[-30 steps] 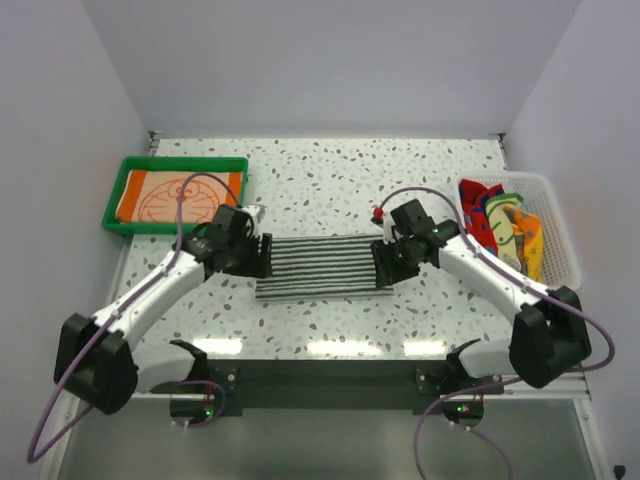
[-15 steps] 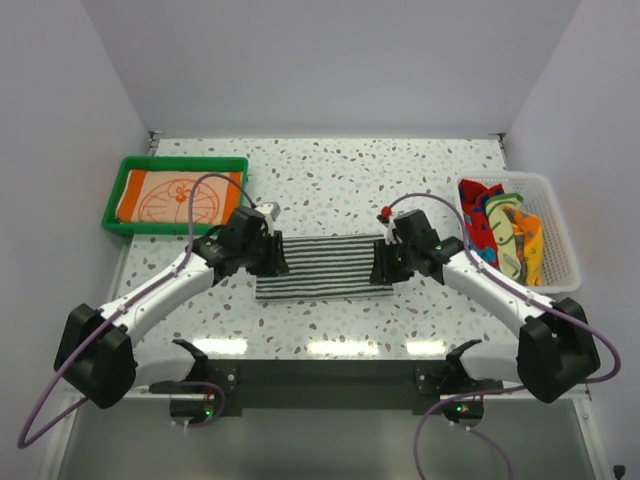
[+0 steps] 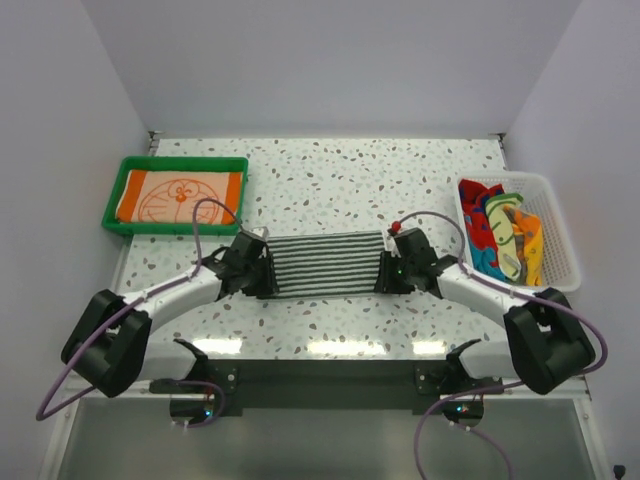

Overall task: Fold and stack the towels
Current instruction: Fold the towel

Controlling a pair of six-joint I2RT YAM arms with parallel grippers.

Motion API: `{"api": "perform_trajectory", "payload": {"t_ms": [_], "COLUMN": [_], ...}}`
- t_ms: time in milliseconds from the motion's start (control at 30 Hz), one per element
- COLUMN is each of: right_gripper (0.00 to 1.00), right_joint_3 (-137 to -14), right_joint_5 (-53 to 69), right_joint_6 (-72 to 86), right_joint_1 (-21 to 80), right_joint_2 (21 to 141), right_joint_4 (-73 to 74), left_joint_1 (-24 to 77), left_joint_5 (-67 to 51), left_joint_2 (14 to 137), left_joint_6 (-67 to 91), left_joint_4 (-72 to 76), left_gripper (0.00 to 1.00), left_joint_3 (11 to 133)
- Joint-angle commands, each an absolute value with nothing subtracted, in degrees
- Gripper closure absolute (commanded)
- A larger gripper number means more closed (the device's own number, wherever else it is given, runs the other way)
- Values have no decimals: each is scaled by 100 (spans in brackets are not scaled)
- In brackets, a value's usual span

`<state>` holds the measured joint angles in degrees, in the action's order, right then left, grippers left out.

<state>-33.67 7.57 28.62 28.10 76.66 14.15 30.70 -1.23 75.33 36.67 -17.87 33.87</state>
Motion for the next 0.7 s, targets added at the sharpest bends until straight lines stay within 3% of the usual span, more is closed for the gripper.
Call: {"api": "perform_trajectory", "payload": {"t_ms": [0,133,200,400,533,667], "right_gripper": [64,57,57,59,60,57], "right_joint_3": [-3496,-4305,-4831,-5518,-5774,-5932], "right_joint_5": [114,105,88,53,97,237], "right_joint_6": [2805,2532,2313,2066,2048,2048], "right_joint_1": [2698,2698,2690,2646,2575,2365], "right_joint_2": [7261,6978,7162,8348,9227,10018], "right_joint_4": [1819,2100,2215,1469,941,686], "left_joint_1": [2962,2962,2962,2796,2655,2637], "left_joint_5": [273,158,263,536,405,203], "left_joint_2": [7331,6856,6812,7162,7662,8085], "left_joint_6": [3744,3639,3542,3331,3305,3384], "left_joint_4": [-2003,-2425,-2574,-2339,-1917,-1600], "left_gripper": [61,33,28,28,35,34], "left_joint_3": [3312,3875,4260,4535,4255,4000]}}
